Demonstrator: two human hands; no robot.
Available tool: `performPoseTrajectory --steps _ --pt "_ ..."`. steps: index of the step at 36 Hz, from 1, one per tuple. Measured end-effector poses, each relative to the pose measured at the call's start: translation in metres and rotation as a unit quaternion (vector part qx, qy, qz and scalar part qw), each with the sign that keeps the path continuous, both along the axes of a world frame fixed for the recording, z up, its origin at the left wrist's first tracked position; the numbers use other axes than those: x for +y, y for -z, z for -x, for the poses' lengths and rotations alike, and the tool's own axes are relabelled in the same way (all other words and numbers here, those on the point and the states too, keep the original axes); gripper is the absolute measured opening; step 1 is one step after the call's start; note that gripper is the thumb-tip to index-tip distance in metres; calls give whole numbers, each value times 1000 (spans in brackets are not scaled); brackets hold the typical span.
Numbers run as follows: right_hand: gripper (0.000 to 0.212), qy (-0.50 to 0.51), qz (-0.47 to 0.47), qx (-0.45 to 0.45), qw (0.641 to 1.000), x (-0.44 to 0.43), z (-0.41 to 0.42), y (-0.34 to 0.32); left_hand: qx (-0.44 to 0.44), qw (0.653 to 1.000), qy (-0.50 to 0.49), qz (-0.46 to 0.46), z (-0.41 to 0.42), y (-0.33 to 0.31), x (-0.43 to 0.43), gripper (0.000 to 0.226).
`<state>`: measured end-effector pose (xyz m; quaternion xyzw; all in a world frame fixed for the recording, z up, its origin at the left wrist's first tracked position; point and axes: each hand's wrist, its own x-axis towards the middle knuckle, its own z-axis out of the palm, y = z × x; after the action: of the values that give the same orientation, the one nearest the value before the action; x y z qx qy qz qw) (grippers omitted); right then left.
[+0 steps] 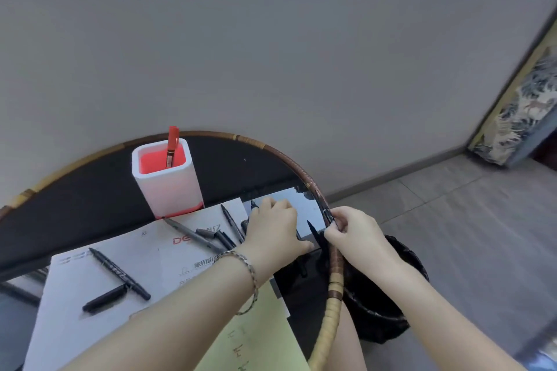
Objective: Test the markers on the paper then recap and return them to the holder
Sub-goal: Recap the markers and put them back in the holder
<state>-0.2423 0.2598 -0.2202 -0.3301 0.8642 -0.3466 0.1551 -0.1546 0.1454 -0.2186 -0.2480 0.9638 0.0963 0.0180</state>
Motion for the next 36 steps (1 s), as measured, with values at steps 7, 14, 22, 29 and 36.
performPoseTrajectory --steps 7,14,22,29,36 --pt "13 -6 41 2 999 18 6 0 15 1000 -5 25 8 5 0 48" --pt "22 3 78 -14 997 19 2 -3 255 930 -64 -258 -11 -9 9 46" --pt "29 -18 94 -26 995 13 -16 -7 328 758 -175 -537 -68 -37 -1 35" --pt "32 -105 115 -26 987 -8 -57 -26 352 765 -198 -502 -121 -50 -4 14" --pt "26 -166 189 12 968 -21 -90 -44 419 755 -204 -461 -161 -62 -10 5"
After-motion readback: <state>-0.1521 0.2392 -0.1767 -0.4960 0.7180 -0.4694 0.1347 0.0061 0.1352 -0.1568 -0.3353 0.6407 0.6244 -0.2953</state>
